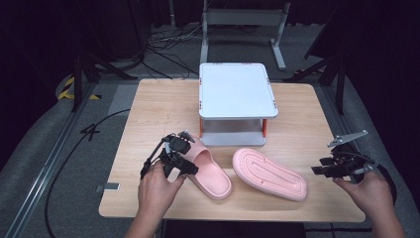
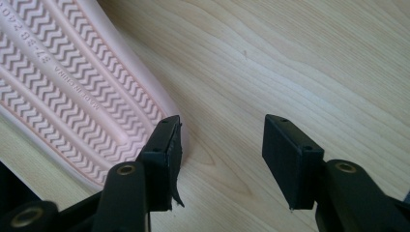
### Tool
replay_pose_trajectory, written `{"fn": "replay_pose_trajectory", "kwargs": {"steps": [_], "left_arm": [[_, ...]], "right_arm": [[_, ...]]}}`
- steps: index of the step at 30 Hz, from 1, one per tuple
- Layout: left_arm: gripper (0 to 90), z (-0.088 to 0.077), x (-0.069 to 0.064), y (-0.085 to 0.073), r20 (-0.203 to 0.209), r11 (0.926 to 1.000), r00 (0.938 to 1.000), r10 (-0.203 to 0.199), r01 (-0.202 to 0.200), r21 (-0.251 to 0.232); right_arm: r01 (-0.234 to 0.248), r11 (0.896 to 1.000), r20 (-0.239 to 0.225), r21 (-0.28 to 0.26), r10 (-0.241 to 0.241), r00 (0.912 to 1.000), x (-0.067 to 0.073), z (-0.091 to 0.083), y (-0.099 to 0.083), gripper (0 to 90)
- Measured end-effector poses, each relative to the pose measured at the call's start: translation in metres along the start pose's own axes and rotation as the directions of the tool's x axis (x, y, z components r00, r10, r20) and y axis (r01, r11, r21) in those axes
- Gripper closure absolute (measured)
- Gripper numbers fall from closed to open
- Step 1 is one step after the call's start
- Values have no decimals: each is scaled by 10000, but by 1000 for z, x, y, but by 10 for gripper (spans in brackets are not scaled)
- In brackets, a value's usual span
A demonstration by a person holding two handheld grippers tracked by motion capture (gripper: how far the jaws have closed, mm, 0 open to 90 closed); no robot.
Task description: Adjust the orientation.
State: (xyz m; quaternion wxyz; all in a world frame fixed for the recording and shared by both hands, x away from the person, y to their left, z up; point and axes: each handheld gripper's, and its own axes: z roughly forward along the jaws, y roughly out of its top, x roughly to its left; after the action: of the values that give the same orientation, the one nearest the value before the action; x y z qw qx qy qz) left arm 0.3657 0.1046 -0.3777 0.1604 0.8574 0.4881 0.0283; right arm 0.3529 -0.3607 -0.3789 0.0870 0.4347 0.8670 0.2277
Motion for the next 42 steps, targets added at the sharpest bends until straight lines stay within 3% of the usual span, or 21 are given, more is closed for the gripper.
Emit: {"fn": "replay_pose_trajectory", "kwargs": {"steps": [6, 9, 15, 19, 23, 27, 33, 37, 42], "left_arm": [[352, 21, 4, 8, -259, 9986, 9988, -426, 434, 309], [425, 26, 6, 9, -395, 9977, 9982, -461, 480, 487], [545, 18, 14, 3, -185, 9984, 9985, -521, 524, 187], [623, 14, 24, -3, -90, 9987, 9989, -449, 451, 241], [733, 10, 32, -6, -583, 9991, 9977, -334, 349, 239], [760, 8, 42, -8, -548, 9980, 9967, -606, 615, 148], [789, 7, 51, -11, -538, 9975, 9960, -711, 707, -85], [824, 5, 53, -12, -603, 9945, 9928, -1032, 1020, -240], [831, 3, 50, -14, -783, 9947, 9916, -1028, 1017, -171]], "right_arm": [[-54, 10000, 23, 21, 54, 10000, -1, 0, 0, 487], [-104, 9999, 31, 21, 104, 9999, -3, -1, -2, 487], [-116, 9999, 7, -62, 116, 9999, -3, -2, -3, 484], [-98, 9999, -20, -29, 98, 10000, -2, 0, -1, 482], [-94, 10000, -43, 13, 94, 9999, -3, 1, -2, 480], [-104, 9999, -39, 14, 104, 9999, -4, 2, -2, 479], [-101, 9999, -83, 111, 102, 9999, -2, 5, -1, 477], [18, 9999, -113, 137, -16, 9999, 0, 6, 0, 478], [-2, 9999, -98, 136, 4, 10000, 0, 6, 0, 478]]}}
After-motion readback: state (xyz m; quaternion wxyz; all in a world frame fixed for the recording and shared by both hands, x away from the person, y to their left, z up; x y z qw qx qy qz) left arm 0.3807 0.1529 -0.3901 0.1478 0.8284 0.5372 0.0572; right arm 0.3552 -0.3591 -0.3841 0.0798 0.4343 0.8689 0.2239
